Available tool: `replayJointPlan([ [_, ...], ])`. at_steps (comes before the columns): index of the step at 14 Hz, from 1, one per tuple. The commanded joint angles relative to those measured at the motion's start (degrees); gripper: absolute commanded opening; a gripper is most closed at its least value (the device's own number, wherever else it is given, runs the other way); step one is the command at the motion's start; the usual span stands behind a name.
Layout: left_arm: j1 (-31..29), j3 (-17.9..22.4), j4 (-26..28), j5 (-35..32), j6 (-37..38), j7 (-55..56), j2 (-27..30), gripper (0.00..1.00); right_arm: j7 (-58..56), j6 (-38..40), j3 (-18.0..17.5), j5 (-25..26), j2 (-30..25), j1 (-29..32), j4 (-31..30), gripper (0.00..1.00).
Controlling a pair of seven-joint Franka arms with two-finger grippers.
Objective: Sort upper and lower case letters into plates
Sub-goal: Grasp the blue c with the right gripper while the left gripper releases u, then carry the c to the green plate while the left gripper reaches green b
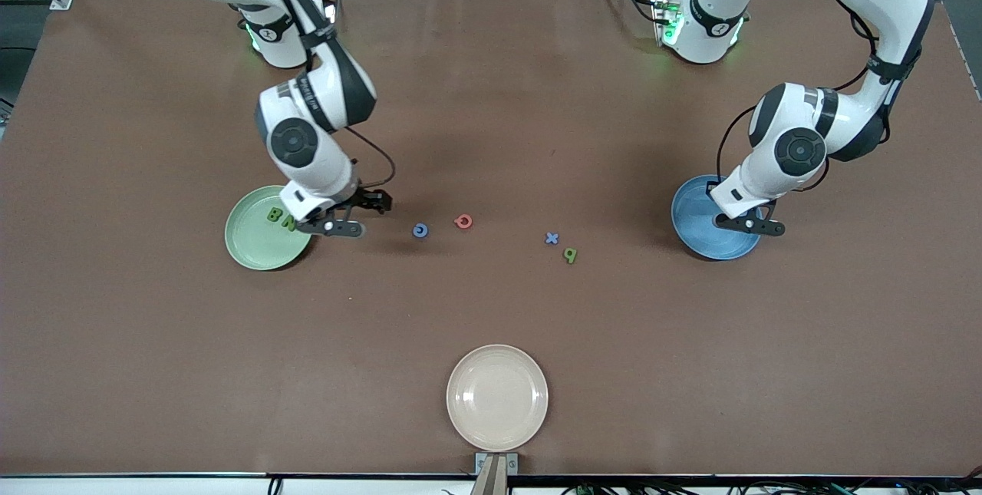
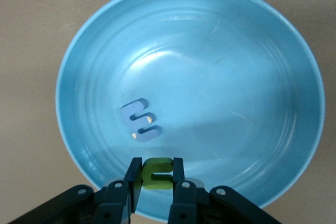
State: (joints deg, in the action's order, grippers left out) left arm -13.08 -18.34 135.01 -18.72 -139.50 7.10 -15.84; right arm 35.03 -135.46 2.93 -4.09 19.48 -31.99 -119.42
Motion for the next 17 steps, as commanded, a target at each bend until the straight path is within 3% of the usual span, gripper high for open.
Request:
replayJointPlan([
  [1,-0.9,-0.5,0.2,-1.3,-3.0,-0.2,-1.6,0.06,4.9,-4.2,0.5,-0.9,5.3,-3.1,3.6,0.97],
  [4,-0.9,-0.5,0.2,-1.4,-3.1,-0.2,-2.3,0.06,5.2,-8.1,0.5,-0.9,9.6,-4.0,5.8,0.86],
  [7,-0.9,-0.5,0.2,-2.1,-3.1,-0.2,-2.3,0.13,7.2,-9.3,0.6,-0.8,12.5,-5.3,8.4,0.85],
  [9,-0.9,-0.5,-0.2,-2.2,-2.8,-0.4,-1.8,0.63,7.7,-9.4,0.6,-0.7,14.4,-5.7,10.2,0.85],
  [10,-0.7,-0.6,-0.6,-2.5,-2.4,-0.2,-1.5,0.72,7.8,-9.4,0.7,-0.7,15.1,-5.8,10.9,0.83],
  [11,-0.4,-0.6,-1.5,-2.5,-1.3,-0.2,-1.2,0.95,7.8,-9.5,0.7,-0.7,15.4,-6.0,11.1,0.81],
  [12,-0.3,-1.4,-2.6,-2.5,0.2,0.0,-1.2,1.0,7.8,-9.4,0.7,-0.7,15.4,-6.0,11.1,0.79],
  [15,-0.3,-5.6,-8.3,-2.5,7.6,1.1,-1.4,1.0,7.8,-9.0,0.7,-0.7,15.4,-6.4,11.0,0.75],
  [17,0.3,-7.8,-10.1,-2.5,7.8,4.9,-2.2,1.0,7.9,-9.0,0.7,-0.7,15.4,-6.5,10.9,0.73],
])
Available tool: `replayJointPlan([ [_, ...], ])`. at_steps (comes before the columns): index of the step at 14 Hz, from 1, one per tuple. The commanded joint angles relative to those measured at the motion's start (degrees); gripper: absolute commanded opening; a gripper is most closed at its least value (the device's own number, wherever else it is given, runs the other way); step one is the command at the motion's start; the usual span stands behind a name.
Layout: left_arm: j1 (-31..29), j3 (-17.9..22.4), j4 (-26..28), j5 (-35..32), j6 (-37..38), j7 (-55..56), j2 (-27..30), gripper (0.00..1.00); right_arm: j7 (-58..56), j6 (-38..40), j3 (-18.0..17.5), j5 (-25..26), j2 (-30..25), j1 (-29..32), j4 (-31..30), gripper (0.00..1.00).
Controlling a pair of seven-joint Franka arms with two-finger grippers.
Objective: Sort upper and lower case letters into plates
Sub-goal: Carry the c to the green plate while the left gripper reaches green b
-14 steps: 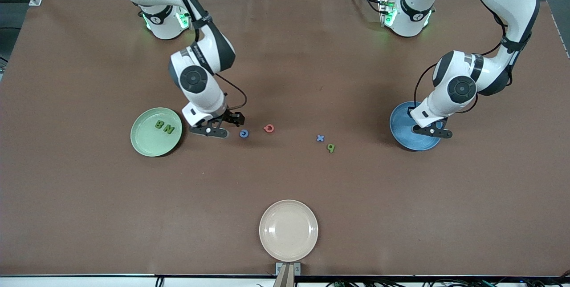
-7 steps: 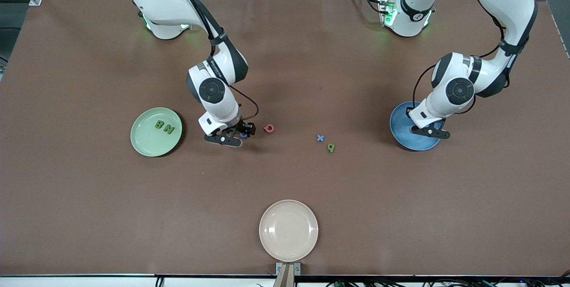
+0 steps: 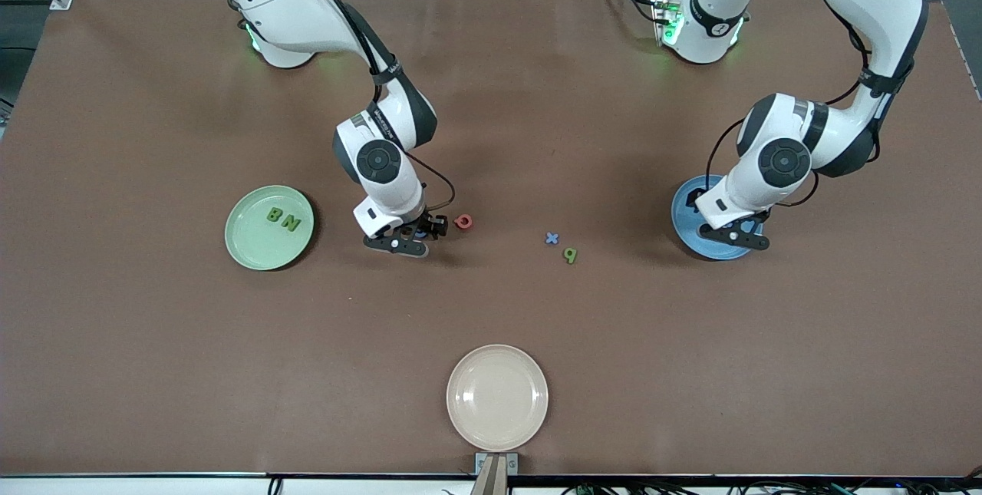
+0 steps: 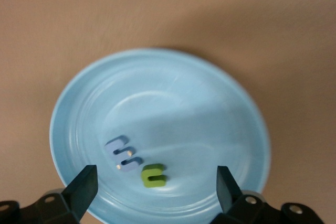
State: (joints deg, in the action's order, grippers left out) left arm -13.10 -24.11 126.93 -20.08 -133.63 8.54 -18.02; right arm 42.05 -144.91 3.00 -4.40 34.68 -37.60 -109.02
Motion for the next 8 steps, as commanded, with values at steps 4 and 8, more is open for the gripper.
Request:
replayJointPlan([
  [4,0.6,-7.2,-9.3,-1.5,1.3,10.6,-6.4,1.0,0.8,0.3,0.6,-0.3,0.2,-1.2,0.1,0.44],
  [8,4.9,-7.5,-14.6,-3.7,-0.9,11.0,-11.5,1.0,0.8,0.9,0.7,-0.3,0.2,-1.0,-0.1,0.02],
])
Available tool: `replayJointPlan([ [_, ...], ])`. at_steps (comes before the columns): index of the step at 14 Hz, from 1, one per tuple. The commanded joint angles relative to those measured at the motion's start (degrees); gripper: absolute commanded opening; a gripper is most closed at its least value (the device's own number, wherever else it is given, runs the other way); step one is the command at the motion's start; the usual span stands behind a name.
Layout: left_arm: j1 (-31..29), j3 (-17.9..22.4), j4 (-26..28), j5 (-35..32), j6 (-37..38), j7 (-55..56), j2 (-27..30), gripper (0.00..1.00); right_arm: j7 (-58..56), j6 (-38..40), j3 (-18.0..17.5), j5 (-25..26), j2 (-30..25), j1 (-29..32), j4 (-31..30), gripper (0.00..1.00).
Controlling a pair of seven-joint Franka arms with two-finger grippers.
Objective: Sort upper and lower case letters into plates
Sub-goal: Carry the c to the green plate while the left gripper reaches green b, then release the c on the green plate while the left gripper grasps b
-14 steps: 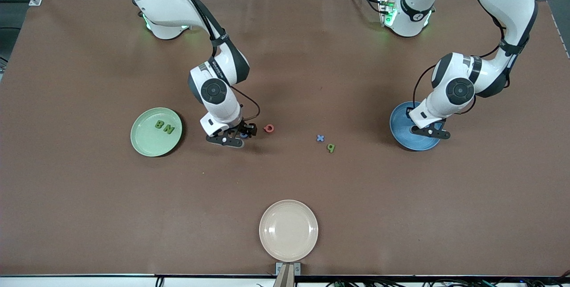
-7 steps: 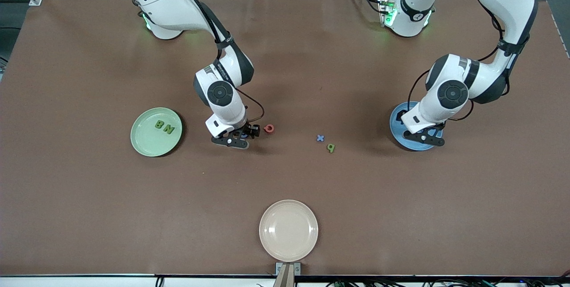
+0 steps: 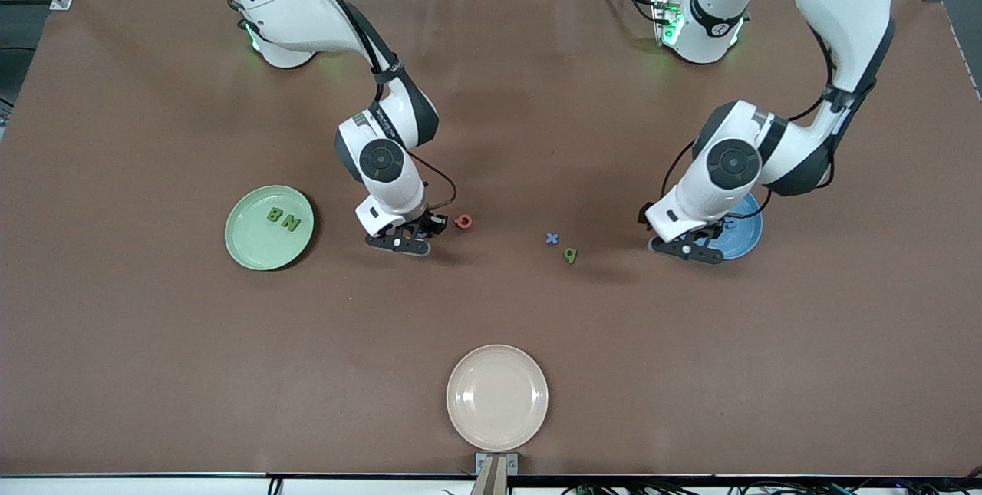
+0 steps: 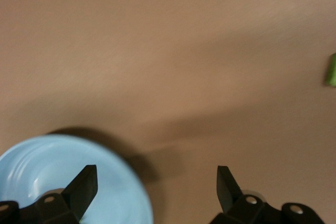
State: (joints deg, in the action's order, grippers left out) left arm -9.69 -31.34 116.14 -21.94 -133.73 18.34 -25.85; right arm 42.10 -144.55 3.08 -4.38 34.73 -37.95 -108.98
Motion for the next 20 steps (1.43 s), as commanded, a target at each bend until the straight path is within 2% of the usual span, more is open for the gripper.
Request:
replayJointPlan([
  [1,2.9,-0.3,-4.7,-1.9,-1.3,1.2,-4.5,1.0,0.2,0.7,0.7,-0.2,-0.2,0.0,-0.2,0.0],
  [4,5.2,-0.3,-6.9,-1.3,-1.4,1.7,-6.3,1.0,-2.9,8.4,1.7,0.3,-3.8,2.3,-0.1,0.0],
  [6,6.6,-0.3,-9.1,-1.3,-1.4,1.5,-9.2,1.0,-9.2,13.9,1.8,0.3,-6.9,5.3,-0.3,0.0],
  [8,8.2,-0.3,-10.4,-1.3,-1.4,2.1,-10.2,1.0,-16.3,15.9,1.8,0.6,-10.5,9.6,-2.8,0.0],
  [10,9.7,-0.3,-13.0,-1.5,-1.4,3.1,-12.6,1.0,-27.2,15.5,1.8,1.0,-14.0,15.9,-7.5,0.0],
  [15,12.5,0.1,-17.5,-1.7,-1.4,4.3,-16.9,0.98,-48.0,13.8,1.8,1.8,-16.2,29.1,-12.3,0.0],
  [18,13.6,0.1,-18.0,-1.7,-1.4,5.1,-18.0,0.91,-55.0,6.3,1.8,1.8,-15.8,33.2,-16.9,0.0],
  [20,13.9,0.2,-17.9,-1.8,-1.4,5.2,-18.4,0.79,-56.2,2.1,1.8,1.8,-15.7,33.6,-19.5,0.0],
])
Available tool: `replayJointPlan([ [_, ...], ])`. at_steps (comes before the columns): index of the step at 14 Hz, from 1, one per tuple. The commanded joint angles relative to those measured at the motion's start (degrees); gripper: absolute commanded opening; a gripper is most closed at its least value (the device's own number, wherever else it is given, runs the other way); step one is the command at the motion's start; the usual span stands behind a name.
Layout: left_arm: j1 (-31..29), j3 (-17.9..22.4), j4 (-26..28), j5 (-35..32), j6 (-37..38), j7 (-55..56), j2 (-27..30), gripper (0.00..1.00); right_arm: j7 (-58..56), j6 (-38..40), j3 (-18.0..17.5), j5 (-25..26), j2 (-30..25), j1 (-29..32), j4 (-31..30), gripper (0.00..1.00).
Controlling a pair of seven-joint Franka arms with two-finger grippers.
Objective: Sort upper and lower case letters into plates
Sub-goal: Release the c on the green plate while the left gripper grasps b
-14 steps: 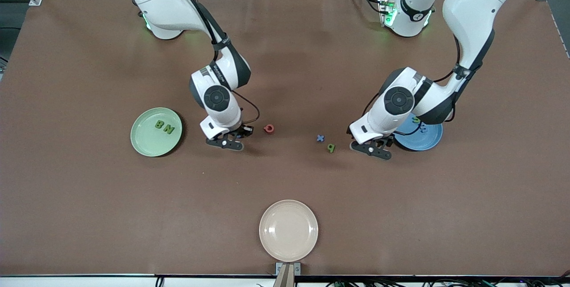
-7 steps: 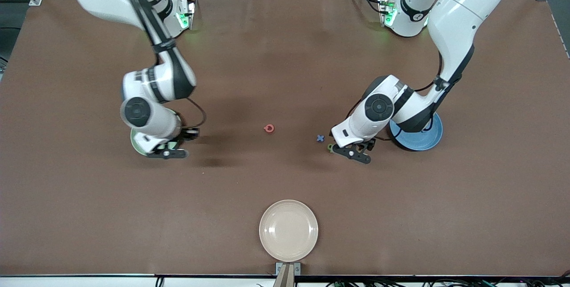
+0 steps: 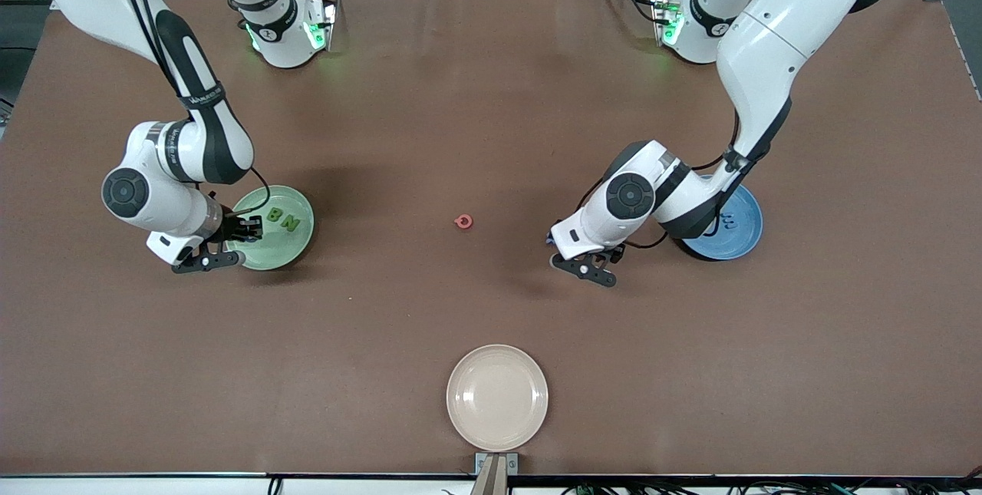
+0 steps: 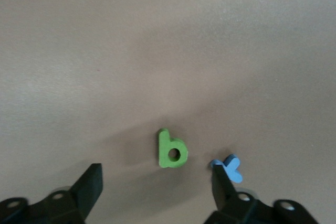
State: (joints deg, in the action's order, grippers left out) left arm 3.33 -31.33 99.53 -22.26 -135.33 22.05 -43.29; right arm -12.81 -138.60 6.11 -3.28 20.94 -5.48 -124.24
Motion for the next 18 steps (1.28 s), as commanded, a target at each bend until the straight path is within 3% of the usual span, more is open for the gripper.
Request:
replayJointPlan([
  [1,1.0,0.2,-1.3,-1.8,0.2,1.5,-1.0,0.75,-1.4,-4.6,-1.3,0.7,-1.9,1.2,-4.9,0.01],
  [4,1.1,0.2,-1.3,-2.6,0.2,1.5,-1.6,0.69,-1.5,-4.4,-1.3,0.7,-1.7,1.2,-5.1,0.05],
  [6,1.1,1.1,-1.4,-2.6,0.2,1.5,-1.9,0.64,-2.4,-4.2,-1.2,0.7,-1.6,1.2,-5.1,0.25],
  [7,1.2,1.1,-1.4,-2.6,0.2,1.5,-2.0,0.63,-3.1,-4.1,-1.2,0.7,-1.6,1.3,-5.0,0.71],
  [8,1.2,1.1,-1.4,-2.6,0.2,1.5,-2.1,0.62,-3.4,-4.0,-1.2,0.7,-1.6,1.9,-4.9,1.0],
  [14,2.2,1.2,-3.8,-2.6,0.2,3.2,-3.8,0.6,2.4,1.0,-1.9,0.5,-2.9,0.6,-3.0,1.0],
  [18,2.6,1.9,-3.8,-2.6,0.2,3.2,-3.9,0.53,22.4,1.7,-2.2,0.4,-3.5,-10.7,-1.3,1.0],
])
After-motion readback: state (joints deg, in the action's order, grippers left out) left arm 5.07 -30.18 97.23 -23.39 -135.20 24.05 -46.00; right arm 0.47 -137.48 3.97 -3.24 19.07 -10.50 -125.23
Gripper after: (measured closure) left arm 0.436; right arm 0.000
